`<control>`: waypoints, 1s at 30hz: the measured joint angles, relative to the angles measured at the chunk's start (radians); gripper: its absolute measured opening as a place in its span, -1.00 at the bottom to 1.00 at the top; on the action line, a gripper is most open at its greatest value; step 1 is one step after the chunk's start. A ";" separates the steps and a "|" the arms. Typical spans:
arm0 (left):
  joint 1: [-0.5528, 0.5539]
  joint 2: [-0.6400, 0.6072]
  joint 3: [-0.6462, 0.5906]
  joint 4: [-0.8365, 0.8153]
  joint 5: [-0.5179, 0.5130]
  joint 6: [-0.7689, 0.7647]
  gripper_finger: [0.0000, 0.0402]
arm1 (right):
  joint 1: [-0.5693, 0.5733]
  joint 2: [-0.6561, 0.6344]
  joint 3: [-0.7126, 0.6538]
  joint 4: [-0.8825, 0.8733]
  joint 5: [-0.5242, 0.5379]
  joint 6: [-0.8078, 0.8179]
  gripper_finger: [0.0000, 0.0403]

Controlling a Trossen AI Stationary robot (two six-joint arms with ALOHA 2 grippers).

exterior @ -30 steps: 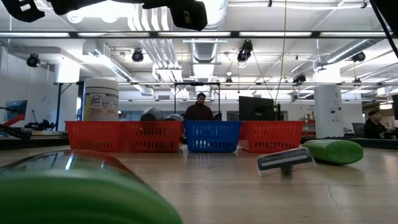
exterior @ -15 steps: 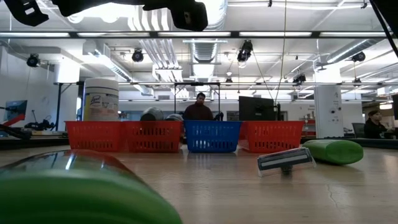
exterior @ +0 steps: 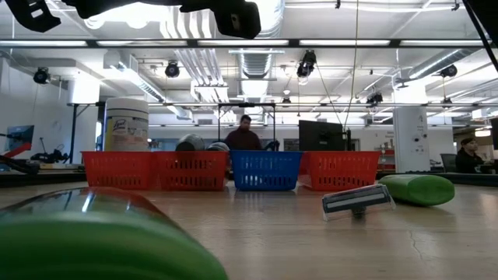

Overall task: Pick & Place Travel size toiletries
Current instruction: Put the gray deodorant into the middle red bin

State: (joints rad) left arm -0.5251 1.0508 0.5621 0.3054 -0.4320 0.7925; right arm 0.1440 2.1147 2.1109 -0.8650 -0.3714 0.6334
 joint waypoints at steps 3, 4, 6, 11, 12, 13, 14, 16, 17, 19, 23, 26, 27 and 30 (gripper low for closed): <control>0.000 0.000 0.000 0.000 0.000 0.000 -0.40 | 0.000 0.000 -0.002 0.000 0.000 -0.003 0.02; 0.000 0.000 0.000 0.000 0.000 -0.001 -0.40 | -0.002 0.000 -0.004 0.001 0.000 -0.005 0.02; 0.002 0.000 0.000 -0.003 -0.001 -0.001 -0.41 | -0.006 -0.001 -0.006 0.001 0.000 -0.010 0.02; 0.016 0.000 0.000 -0.011 -0.013 -0.005 -0.41 | -0.018 -0.001 -0.011 -0.001 -0.004 -0.015 0.04; 0.022 0.000 -0.002 -0.012 -0.013 -0.005 -0.41 | -0.020 -0.001 -0.011 -0.002 -0.003 -0.016 0.06; 0.027 0.000 -0.002 -0.013 -0.013 -0.005 -0.41 | -0.024 -0.001 -0.013 -0.003 -0.003 -0.019 0.08; 0.033 0.000 -0.004 -0.015 -0.013 -0.005 -0.41 | -0.029 -0.001 -0.013 -0.007 -0.003 -0.027 0.10; 0.048 -0.001 -0.010 -0.018 -0.015 -0.005 -0.41 | -0.041 -0.001 -0.019 -0.008 0.000 -0.037 0.12; 0.055 -0.001 -0.012 -0.022 -0.019 -0.005 -0.42 | -0.049 -0.001 -0.024 -0.009 0.001 -0.038 0.13; 0.069 -0.001 -0.013 -0.037 -0.023 -0.009 -0.42 | -0.064 -0.001 -0.035 -0.010 0.007 -0.039 0.14; 0.079 0.002 -0.013 -0.055 -0.028 -0.020 -0.42 | -0.086 -0.003 -0.037 -0.010 0.019 -0.045 0.22; 0.078 0.001 -0.013 -0.066 -0.031 -0.026 -0.42 | -0.087 -0.003 -0.034 -0.013 0.024 -0.053 0.29; 0.079 0.001 -0.013 -0.073 -0.031 -0.029 -0.42 | -0.086 -0.003 -0.031 -0.019 0.029 -0.054 0.32; 0.084 0.001 -0.013 -0.081 -0.043 -0.037 -0.42 | -0.087 -0.003 -0.019 -0.022 0.035 -0.059 0.40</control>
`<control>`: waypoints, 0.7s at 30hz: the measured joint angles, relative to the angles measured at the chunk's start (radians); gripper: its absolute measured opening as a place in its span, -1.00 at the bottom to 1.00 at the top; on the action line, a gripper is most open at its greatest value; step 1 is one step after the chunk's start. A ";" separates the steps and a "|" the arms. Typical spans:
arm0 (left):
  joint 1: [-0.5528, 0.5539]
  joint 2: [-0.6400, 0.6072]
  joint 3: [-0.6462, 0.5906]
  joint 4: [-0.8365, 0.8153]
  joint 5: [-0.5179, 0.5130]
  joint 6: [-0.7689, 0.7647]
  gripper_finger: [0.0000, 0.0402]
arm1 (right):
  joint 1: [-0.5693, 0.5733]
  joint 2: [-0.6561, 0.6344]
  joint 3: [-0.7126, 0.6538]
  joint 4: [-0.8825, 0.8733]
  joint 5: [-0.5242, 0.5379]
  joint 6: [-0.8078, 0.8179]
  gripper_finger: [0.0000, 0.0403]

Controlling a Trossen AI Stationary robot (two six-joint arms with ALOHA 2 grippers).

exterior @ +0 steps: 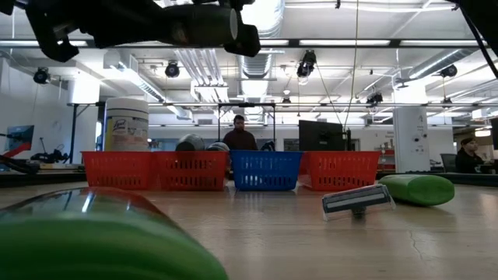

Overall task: Pick & Place Travel size toiletries
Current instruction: Put the gray deodorant into the middle red bin

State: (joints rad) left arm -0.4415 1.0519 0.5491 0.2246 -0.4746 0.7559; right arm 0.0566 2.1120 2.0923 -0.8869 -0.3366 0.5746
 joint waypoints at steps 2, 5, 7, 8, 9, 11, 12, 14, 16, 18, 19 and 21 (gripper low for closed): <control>0.006 0.000 0.000 -0.020 -0.027 -0.002 -0.42 | 0.000 0.000 0.013 -0.018 0.003 -0.003 0.46; 0.021 -0.001 0.000 -0.039 -0.055 -0.007 -0.42 | -0.001 0.000 0.029 -0.052 0.014 -0.005 0.53; 0.030 -0.001 0.000 -0.050 -0.061 -0.016 -0.42 | -0.001 -0.001 0.041 -0.081 0.033 -0.006 0.58; 0.033 -0.001 -0.002 -0.051 -0.064 -0.019 -0.42 | 0.000 -0.003 0.046 -0.098 0.043 -0.006 0.60; 0.035 -0.001 -0.002 -0.055 -0.069 -0.024 -0.42 | 0.002 -0.006 0.048 -0.110 0.055 -0.006 0.63; 0.040 -0.001 -0.003 -0.057 -0.090 -0.029 -0.42 | 0.006 -0.022 0.048 -0.144 0.095 -0.006 0.67; 0.041 -0.002 -0.005 -0.060 -0.113 -0.031 -0.42 | 0.010 -0.031 0.048 -0.166 0.129 -0.003 0.70; 0.045 -0.005 -0.011 -0.067 -0.160 -0.040 -0.42 | 0.024 -0.060 0.048 -0.205 0.228 -0.001 0.74; 0.048 -0.006 -0.018 -0.076 -0.189 -0.079 -0.42 | 0.045 -0.089 0.048 -0.242 0.365 0.031 0.77; 0.051 -0.008 -0.026 -0.093 -0.204 -0.136 -0.42 | 0.070 -0.127 0.046 -0.299 0.526 0.106 0.80; 0.053 -0.008 -0.032 -0.094 -0.216 -0.165 -0.42 | 0.080 -0.145 0.043 -0.331 0.604 0.148 0.80; 0.057 -0.008 -0.044 -0.094 -0.252 -0.218 -0.42 | 0.101 -0.181 0.037 -0.406 0.753 0.254 0.80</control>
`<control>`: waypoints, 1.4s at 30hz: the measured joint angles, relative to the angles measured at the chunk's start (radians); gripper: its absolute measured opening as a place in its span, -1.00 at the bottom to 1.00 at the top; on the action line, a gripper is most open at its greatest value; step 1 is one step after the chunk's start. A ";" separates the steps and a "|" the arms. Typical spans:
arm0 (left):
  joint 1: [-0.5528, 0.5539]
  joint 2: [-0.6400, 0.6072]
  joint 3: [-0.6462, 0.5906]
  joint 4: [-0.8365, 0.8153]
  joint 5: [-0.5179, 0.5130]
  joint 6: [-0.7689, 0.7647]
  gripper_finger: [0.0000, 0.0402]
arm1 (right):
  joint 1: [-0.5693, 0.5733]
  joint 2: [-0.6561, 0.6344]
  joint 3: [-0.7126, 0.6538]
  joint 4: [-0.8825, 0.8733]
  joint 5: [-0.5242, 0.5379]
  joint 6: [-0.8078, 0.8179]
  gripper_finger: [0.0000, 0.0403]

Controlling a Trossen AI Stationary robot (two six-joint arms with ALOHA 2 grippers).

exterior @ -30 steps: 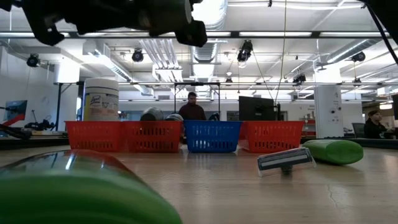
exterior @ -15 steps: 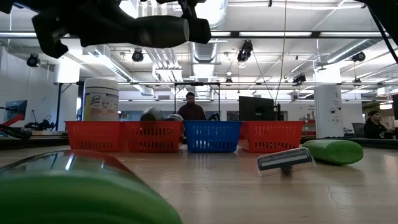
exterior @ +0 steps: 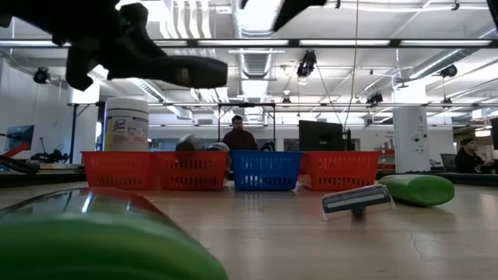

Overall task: Pick & Place Travel size toiletries
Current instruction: Put the gray deodorant into the middle red bin

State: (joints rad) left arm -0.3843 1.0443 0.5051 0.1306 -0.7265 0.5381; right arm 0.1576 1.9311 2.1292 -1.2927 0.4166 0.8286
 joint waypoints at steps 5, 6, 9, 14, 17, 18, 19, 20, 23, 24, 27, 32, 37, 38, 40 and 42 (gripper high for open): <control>0.044 0.002 -0.020 -0.017 -0.135 -0.122 -0.42 | 0.044 -0.058 -0.005 -0.206 0.253 0.303 0.80; 0.063 0.002 -0.020 -0.028 -0.169 -0.146 -0.42 | 0.050 -0.062 -0.006 -0.244 0.267 0.357 0.80; 0.133 0.002 -0.012 -0.070 -0.238 -0.238 -0.42 | 0.053 -0.064 -0.014 -0.274 0.273 0.466 0.81; 0.234 0.002 0.074 -0.316 -0.227 -0.636 -0.43 | 0.050 -0.060 -0.043 -0.275 0.271 0.521 0.78; 0.256 0.007 0.132 -0.471 -0.188 -0.867 -0.43 | 0.049 -0.054 -0.076 -0.278 0.266 0.567 0.75; 0.257 0.010 0.149 -0.513 -0.168 -0.931 -0.43 | 0.049 -0.053 -0.084 -0.279 0.263 0.582 0.73; 0.257 0.017 0.165 -0.557 -0.149 -0.996 -0.43 | 0.049 -0.053 -0.090 -0.277 0.262 0.596 0.71; 0.256 0.027 0.182 -0.600 -0.130 -1.059 -0.43 | 0.049 -0.053 -0.097 -0.279 0.260 0.609 0.70; 0.253 0.067 0.220 -0.680 -0.033 -1.225 -0.43 | 0.047 -0.052 -0.111 -0.279 0.256 0.638 0.64; 0.249 0.085 0.229 -0.695 -0.007 -1.272 -0.43 | 0.046 -0.051 -0.116 -0.278 0.256 0.648 0.63; 0.232 0.145 0.251 -0.701 0.029 -1.356 -0.43 | 0.043 -0.050 -0.122 -0.279 0.256 0.666 0.59; 0.224 0.259 0.289 -0.689 0.066 -1.390 -0.43 | 0.042 -0.051 -0.123 -0.278 0.256 0.663 0.53; 0.223 0.346 0.319 -0.642 0.096 -1.401 -0.43 | 0.042 -0.051 -0.123 -0.278 0.256 0.638 0.45; 0.222 0.357 0.325 -0.642 0.096 -1.401 -0.43 | 0.042 -0.051 -0.123 -0.278 0.256 0.632 0.44; 0.222 0.376 0.335 -0.639 0.094 -1.402 -0.41 | 0.043 -0.051 -0.123 -0.278 0.257 0.631 0.41; 0.221 0.384 0.343 -0.637 0.091 -1.402 -0.39 | 0.043 -0.051 -0.123 -0.278 0.257 0.623 0.39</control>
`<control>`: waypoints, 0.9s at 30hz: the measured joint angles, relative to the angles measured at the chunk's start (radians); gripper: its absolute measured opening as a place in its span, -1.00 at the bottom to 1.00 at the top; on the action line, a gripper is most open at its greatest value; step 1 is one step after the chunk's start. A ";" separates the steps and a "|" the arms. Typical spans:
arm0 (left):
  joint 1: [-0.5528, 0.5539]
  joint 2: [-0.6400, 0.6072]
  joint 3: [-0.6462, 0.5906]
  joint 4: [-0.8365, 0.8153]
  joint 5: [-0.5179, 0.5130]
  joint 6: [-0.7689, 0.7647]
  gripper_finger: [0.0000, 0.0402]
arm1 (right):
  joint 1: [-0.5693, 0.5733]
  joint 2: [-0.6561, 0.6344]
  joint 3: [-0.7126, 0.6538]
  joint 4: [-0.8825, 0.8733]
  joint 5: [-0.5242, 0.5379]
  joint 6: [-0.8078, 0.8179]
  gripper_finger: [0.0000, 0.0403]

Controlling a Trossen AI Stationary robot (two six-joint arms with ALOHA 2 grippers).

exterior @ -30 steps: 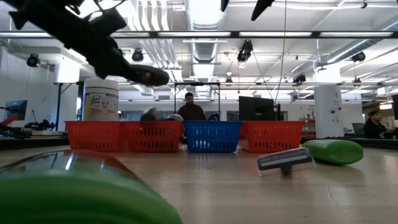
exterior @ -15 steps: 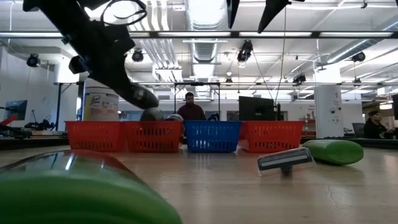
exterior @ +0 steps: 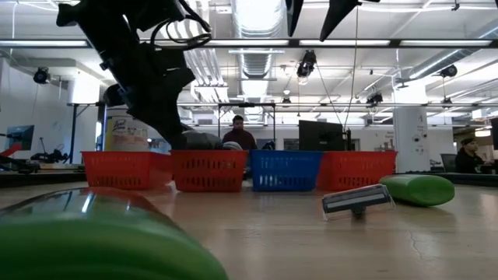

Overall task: Pick & Place Travel size toiletries
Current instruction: Put the gray deodorant into the middle red bin

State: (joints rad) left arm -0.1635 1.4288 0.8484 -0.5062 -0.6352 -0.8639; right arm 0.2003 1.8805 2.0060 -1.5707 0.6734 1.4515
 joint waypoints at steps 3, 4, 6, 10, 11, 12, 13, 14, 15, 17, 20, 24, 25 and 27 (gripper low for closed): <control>0.000 0.001 0.006 0.019 -0.002 0.010 -0.34 | 0.000 0.000 0.000 0.000 0.000 -0.018 0.35; 0.000 -0.001 0.007 0.026 -0.002 0.019 -0.33 | 0.000 0.000 0.000 0.000 0.000 -0.020 0.34; 0.000 -0.005 0.007 0.036 -0.001 0.031 -0.31 | 0.000 0.000 0.000 0.000 0.000 -0.022 0.31; -0.001 -0.008 0.007 0.044 -0.001 0.025 -0.30 | 0.000 0.000 0.000 0.000 0.006 -0.022 0.27; -0.001 -0.008 0.007 0.044 -0.001 0.021 -0.30 | 0.000 0.000 0.000 0.000 0.007 -0.022 0.26; -0.001 -0.008 0.007 0.044 -0.001 0.017 -0.30 | 0.000 0.000 -0.001 0.001 0.007 -0.022 0.25; -0.001 -0.008 0.007 0.044 -0.001 0.016 -0.30 | 0.000 0.000 -0.002 0.001 0.007 -0.022 0.24; -0.001 -0.008 0.007 0.044 -0.001 0.016 -0.30 | 0.000 0.000 -0.002 0.001 0.007 -0.022 0.23; -0.001 -0.008 0.007 0.044 -0.001 0.016 -0.30 | 0.000 0.000 -0.002 0.001 0.007 -0.022 0.22; -0.001 -0.008 0.007 0.044 -0.001 0.016 -0.29 | 0.000 0.000 -0.002 0.002 0.007 -0.021 0.20; -0.001 -0.008 0.007 0.047 -0.001 0.011 -0.27 | 0.000 0.000 -0.002 0.003 0.007 -0.021 0.18; -0.001 -0.008 0.007 0.051 -0.001 0.008 -0.15 | 0.000 0.000 -0.002 0.005 0.007 -0.021 0.19; -0.001 -0.008 0.007 0.052 -0.001 0.011 -0.11 | 0.000 0.000 -0.002 0.006 0.006 -0.022 0.21; -0.001 -0.008 0.007 0.052 -0.001 0.030 -0.02 | 0.000 0.000 -0.002 0.007 0.005 -0.020 0.24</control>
State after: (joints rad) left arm -0.1646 1.4204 0.8555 -0.4538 -0.6365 -0.8342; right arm 0.2005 1.8805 2.0041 -1.5638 0.6782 1.4310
